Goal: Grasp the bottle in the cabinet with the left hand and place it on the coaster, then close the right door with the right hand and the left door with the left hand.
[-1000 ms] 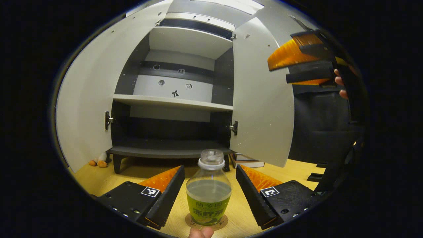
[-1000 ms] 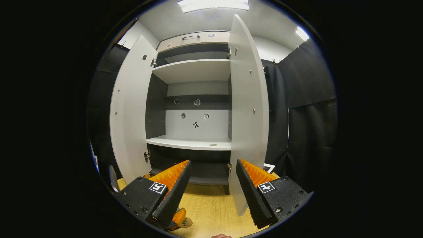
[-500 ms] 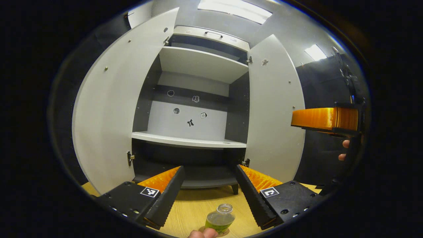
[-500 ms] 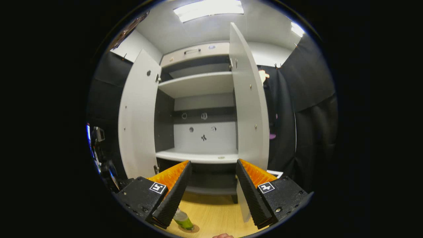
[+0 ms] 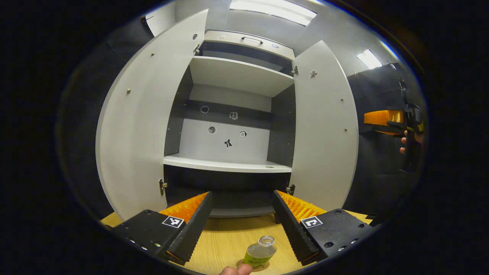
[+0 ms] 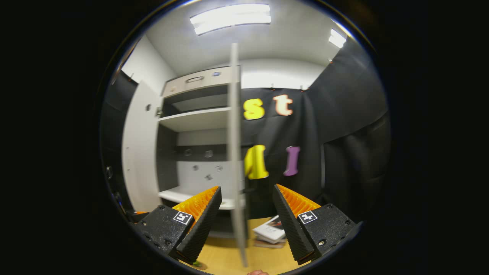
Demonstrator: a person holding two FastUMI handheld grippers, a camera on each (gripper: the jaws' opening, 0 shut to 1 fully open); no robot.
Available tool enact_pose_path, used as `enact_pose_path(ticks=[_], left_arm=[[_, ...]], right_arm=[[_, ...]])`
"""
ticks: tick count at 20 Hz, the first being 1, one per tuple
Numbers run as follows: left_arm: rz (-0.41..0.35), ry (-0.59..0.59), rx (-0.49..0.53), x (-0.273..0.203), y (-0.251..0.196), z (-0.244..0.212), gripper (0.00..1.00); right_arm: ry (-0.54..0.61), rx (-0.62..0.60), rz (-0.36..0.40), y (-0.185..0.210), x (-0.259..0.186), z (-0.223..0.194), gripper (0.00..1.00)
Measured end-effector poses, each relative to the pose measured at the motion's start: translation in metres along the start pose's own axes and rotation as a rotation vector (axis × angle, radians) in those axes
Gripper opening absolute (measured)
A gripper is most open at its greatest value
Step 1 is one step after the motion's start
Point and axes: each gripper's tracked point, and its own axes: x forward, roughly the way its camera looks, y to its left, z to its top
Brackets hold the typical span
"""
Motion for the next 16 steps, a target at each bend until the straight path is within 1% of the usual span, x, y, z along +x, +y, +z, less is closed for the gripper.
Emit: enact_pose_path(ticks=[1,2,4,5,6,9,13,16], left_arm=[[-0.002,0.007,-0.003,-0.001,-0.001,-0.002,0.95],[-0.002,0.012,-0.007,-0.001,-0.002,-0.004,0.95],[-0.001,0.016,-0.01,-0.002,-0.003,-0.006,0.95],[-0.001,0.019,-0.006,-0.002,-0.003,-0.007,1.0],[0.002,0.02,0.002,-0.002,-0.002,-0.008,0.95],[0.01,0.035,0.016,-0.002,0.001,-0.014,0.95],[0.025,0.053,0.004,-0.002,0.005,-0.021,0.95],[0.034,0.042,0.01,-0.002,0.01,-0.018,0.95]], right_arm=[[-0.003,0.015,-0.059,-0.019,0.009,0.007,0.82],[0.0,0.032,-0.088,-0.031,0.017,0.01,0.83],[0.007,0.045,-0.109,-0.043,0.034,0.008,0.82],[0.017,0.034,-0.112,-0.047,0.042,0.004,0.82],[0.021,0.023,-0.115,-0.047,0.049,0.003,0.82],[0.03,-0.016,-0.112,-0.044,0.064,-0.001,0.82],[0.038,-0.003,-0.062,-0.027,0.071,-0.004,0.82],[0.065,-0.023,-0.055,-0.028,0.073,-0.013,0.81]])
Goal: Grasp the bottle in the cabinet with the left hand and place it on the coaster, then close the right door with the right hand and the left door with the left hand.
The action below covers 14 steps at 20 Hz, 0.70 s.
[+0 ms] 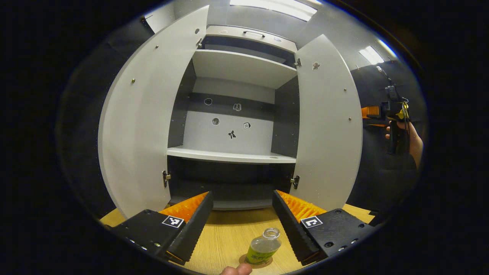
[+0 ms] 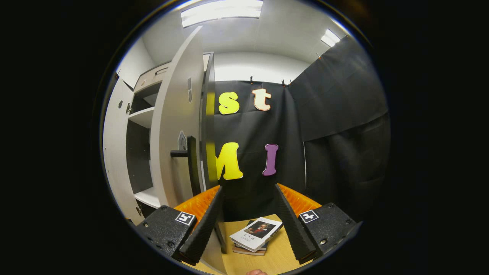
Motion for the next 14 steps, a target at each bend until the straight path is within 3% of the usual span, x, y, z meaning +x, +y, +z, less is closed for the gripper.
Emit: enact_pose_path(ticks=[5,10,14], left_arm=[[0.004,-0.001,-0.001,0.003,0.006,-0.001,0.95],[-0.041,-0.028,-0.011,0.005,0.001,0.004,0.95],[-0.034,-0.023,-0.018,0.006,0.008,0.001,0.95]], right_arm=[[-0.024,-0.008,0.007,0.008,-0.003,0.001,0.81],[0.001,0.001,0.006,0.028,-0.013,-0.002,0.82],[0.03,0.001,0.086,0.069,-0.02,-0.006,0.82]])
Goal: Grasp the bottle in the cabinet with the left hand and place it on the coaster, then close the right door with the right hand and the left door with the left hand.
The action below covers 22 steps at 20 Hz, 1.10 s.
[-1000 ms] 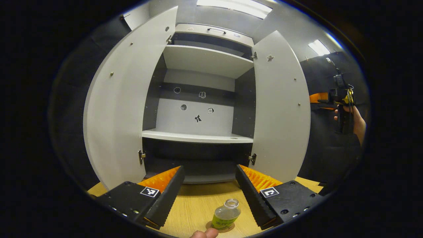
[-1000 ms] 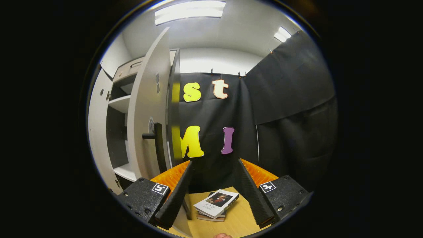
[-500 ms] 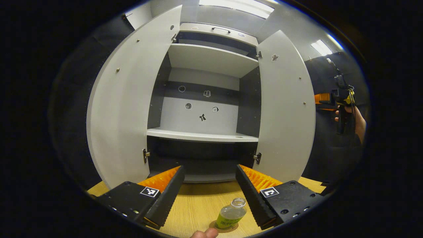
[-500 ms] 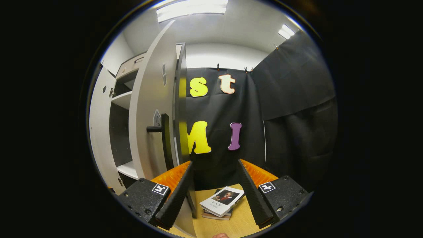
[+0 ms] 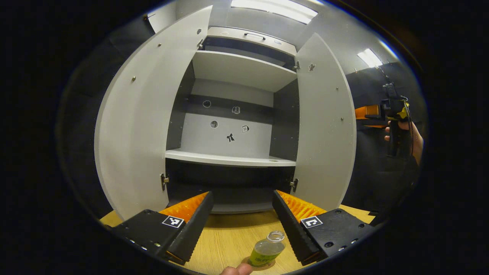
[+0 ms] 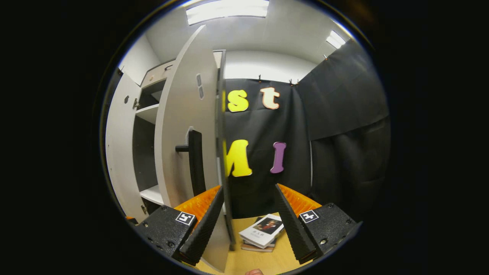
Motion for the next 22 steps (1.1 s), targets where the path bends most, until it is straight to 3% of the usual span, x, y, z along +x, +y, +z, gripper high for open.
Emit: enact_pose_path(ticks=[10,14,22], left_arm=[[0.072,-0.006,-0.018,-0.006,0.024,-0.001,0.95],[0.085,-0.018,-0.013,-0.009,0.029,0.002,0.95],[0.049,-0.022,-0.011,-0.003,0.016,0.01,0.95]], right_arm=[[0.038,0.003,0.26,0.097,0.025,-0.016,0.81],[0.055,0.01,0.23,0.084,0.033,-0.023,0.83],[0.043,0.007,0.176,0.059,-0.001,-0.031,0.83]])
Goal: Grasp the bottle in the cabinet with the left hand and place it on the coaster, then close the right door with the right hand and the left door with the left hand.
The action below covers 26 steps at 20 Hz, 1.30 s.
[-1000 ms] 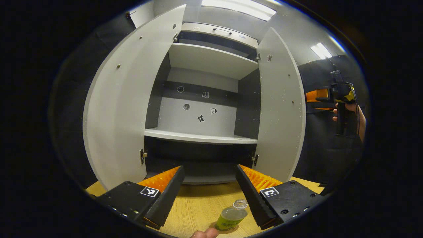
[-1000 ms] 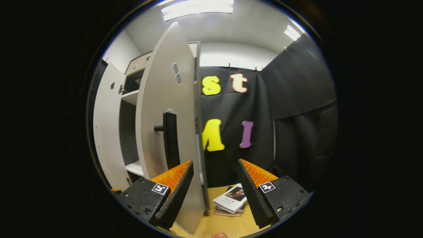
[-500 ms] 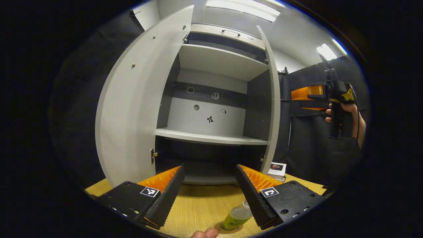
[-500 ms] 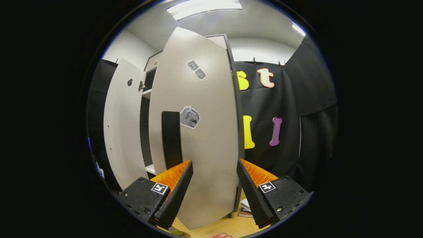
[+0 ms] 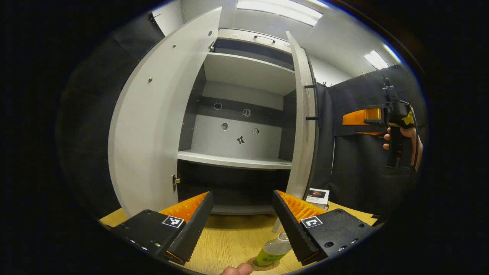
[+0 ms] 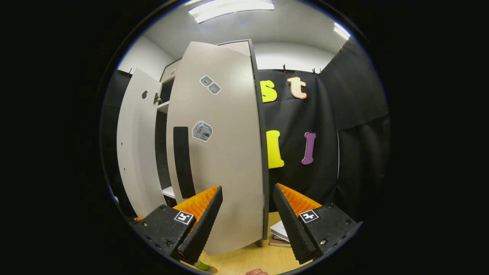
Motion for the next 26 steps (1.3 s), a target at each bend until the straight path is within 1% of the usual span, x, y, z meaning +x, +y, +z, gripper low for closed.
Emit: enact_pose_path(ticks=[4,6,8,12,15,17,19,20,21,23,24,25,26], left_arm=[[-0.039,0.003,0.004,0.0,-0.014,0.002,0.95],[-0.042,-0.008,0.011,-0.001,-0.017,0.006,0.95],[-0.055,0.001,0.015,-0.001,-0.022,0.005,0.95],[-0.056,0.018,0.012,-0.002,-0.022,0.003,0.95],[-0.034,-0.001,0.022,-0.006,-0.017,0.015,0.95],[-0.016,-0.032,0.011,-0.011,-0.007,0.034,0.95],[0.04,-0.107,0.006,-0.015,0.012,0.07,0.95],[0.074,-0.133,0.023,-0.019,0.025,0.084,0.9],[0.112,-0.151,0.046,-0.023,0.04,0.095,0.99],[0.179,-0.156,0.075,-0.036,0.071,0.109,1.0],[0.22,-0.154,0.073,-0.045,0.088,0.112,0.95],[0.257,-0.153,0.058,-0.055,0.105,0.116,0.95],[0.277,-0.163,0.034,-0.067,0.12,0.125,0.95]], right_arm=[[0.01,0.017,-0.014,-0.004,-0.02,-0.026,0.83],[0.022,0.042,-0.014,-0.003,-0.03,-0.045,0.83],[0.034,0.039,-0.031,-0.005,-0.036,-0.067,0.83],[0.093,0.016,-0.075,-0.007,-0.046,-0.119,0.82],[0.128,-0.005,-0.071,0.001,-0.053,-0.148,0.82],[0.13,-0.016,-0.058,0.009,-0.054,-0.155,0.83],[0.13,-0.019,-0.042,0.016,-0.051,-0.158,0.83],[0.13,-0.021,-0.034,0.019,-0.049,-0.158,0.83],[0.127,-0.023,-0.02,0.024,-0.048,-0.157,0.83],[0.126,-0.035,0.008,0.032,-0.044,-0.154,0.83],[0.124,-0.043,0.015,0.034,-0.042,-0.153,0.83],[0.119,-0.05,0.021,0.035,-0.039,-0.15,0.83],[0.115,-0.053,0.024,0.037,-0.036,-0.148,0.83]])
